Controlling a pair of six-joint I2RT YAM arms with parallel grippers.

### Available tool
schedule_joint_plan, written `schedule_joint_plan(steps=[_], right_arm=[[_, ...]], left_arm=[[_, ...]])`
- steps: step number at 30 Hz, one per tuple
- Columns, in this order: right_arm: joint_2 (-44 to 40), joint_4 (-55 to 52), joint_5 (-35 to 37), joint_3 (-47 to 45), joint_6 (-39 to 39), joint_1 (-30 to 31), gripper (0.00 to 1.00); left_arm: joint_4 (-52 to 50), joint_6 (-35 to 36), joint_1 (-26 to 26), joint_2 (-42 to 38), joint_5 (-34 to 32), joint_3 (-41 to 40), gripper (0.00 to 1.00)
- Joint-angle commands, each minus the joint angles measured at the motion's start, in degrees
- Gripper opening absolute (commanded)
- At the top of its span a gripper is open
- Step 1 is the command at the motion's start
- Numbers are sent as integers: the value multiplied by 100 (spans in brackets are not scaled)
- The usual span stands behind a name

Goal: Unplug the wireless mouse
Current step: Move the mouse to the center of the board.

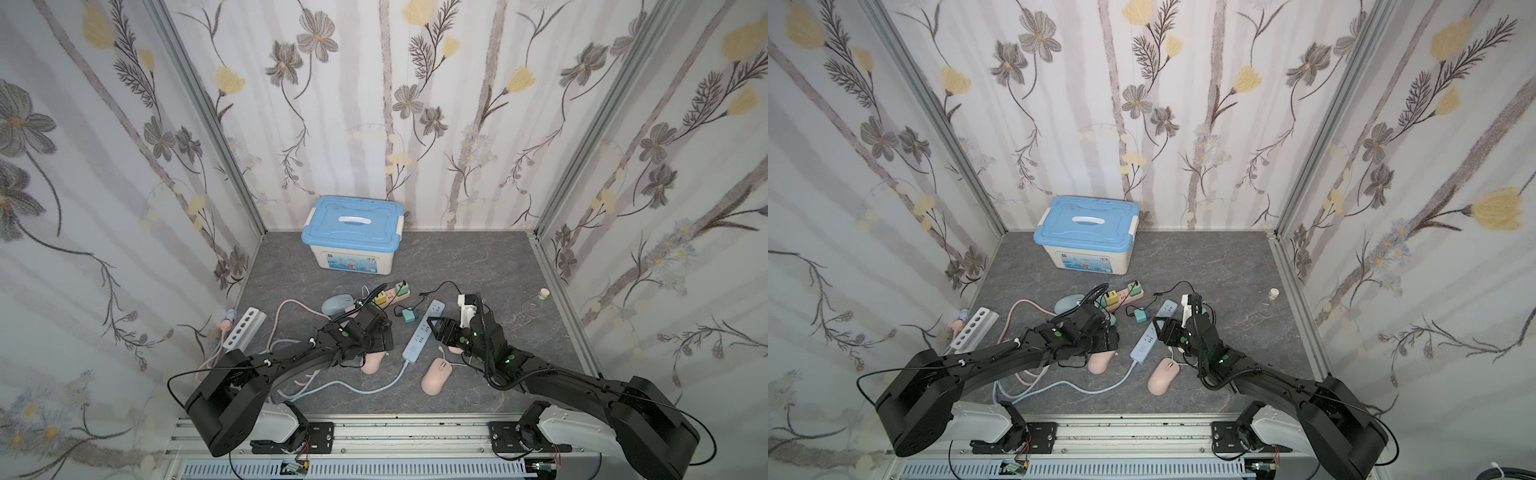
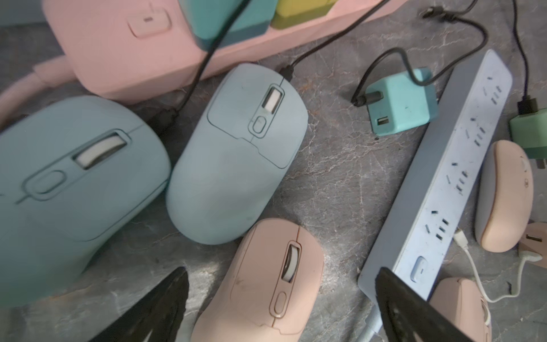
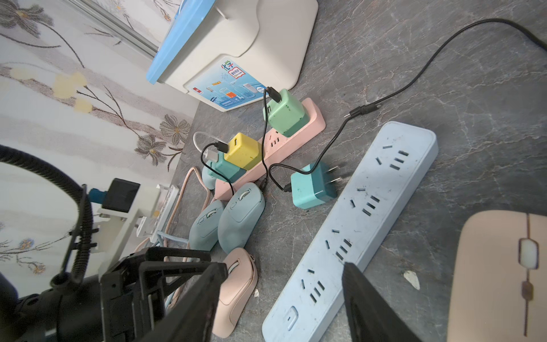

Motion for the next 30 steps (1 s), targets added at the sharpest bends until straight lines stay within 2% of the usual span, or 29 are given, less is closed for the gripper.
schedule_joint_plan(steps=[1,6,12,15,19,24,27,30], right_arm=[[-60,115,49,2,-36,2,65],[-106,82,85,2,-47,1,66],[-80,85,133,4,-53,5,66],[-78,75,174,-14,-42,1,66],[-104,75,158,-42,-52,6,66],[-87,113,124,-50,-55,1,66],[-3,197,67,-52,-45,1,66],[79,268,24,-56,-9,1,66]], left_arm=[[320,-135,10,356,455,103,99],[747,-308,-157,888,979,151,95],[1153,-468,-476,1159,1452,384,95],[1021,-433,-506,1245,1539,572,94],[231,-27,-493,785,889,790,94],[-1130,634,-414,294,-360,1253,95],[-1575,833,-252,401,-864,1423,97],[-1544,929,-66,755,-997,1501,99]])
